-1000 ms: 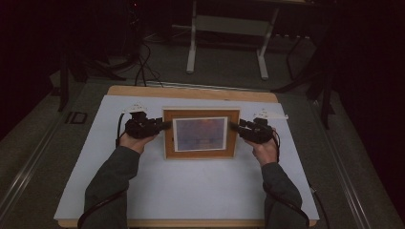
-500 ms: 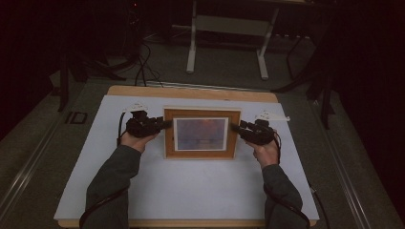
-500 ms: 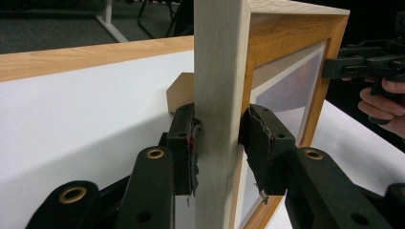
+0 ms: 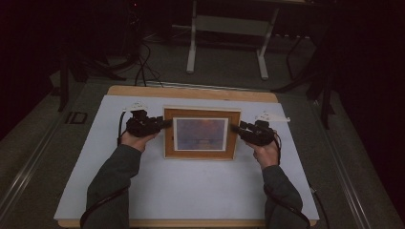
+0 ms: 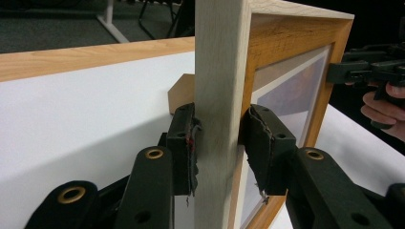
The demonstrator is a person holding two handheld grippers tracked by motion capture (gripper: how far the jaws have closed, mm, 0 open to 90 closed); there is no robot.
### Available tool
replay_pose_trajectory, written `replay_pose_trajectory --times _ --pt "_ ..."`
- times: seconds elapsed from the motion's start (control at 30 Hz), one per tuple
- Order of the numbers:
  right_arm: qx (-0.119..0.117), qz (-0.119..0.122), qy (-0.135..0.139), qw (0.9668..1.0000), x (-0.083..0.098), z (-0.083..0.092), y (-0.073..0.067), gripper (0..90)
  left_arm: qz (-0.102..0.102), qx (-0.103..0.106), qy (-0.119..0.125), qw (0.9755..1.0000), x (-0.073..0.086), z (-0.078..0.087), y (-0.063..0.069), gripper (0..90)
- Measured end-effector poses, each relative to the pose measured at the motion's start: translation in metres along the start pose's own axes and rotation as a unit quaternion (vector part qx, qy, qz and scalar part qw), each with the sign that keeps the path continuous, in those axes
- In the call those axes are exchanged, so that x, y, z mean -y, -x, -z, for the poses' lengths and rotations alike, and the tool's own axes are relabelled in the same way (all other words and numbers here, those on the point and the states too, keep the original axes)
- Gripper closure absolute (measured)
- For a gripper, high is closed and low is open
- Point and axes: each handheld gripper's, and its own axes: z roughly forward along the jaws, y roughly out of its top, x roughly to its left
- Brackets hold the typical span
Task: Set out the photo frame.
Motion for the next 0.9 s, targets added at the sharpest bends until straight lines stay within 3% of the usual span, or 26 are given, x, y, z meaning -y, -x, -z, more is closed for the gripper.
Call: replay_pose_trajectory --times 0.9 --pt "-0.011 0.006 0.0 0.9999 0.0003 -0.0007 0.0004 62.5 0.012 -0.002 0.007 0.9999 0.0016 0.0016 -0.0025 65.2"
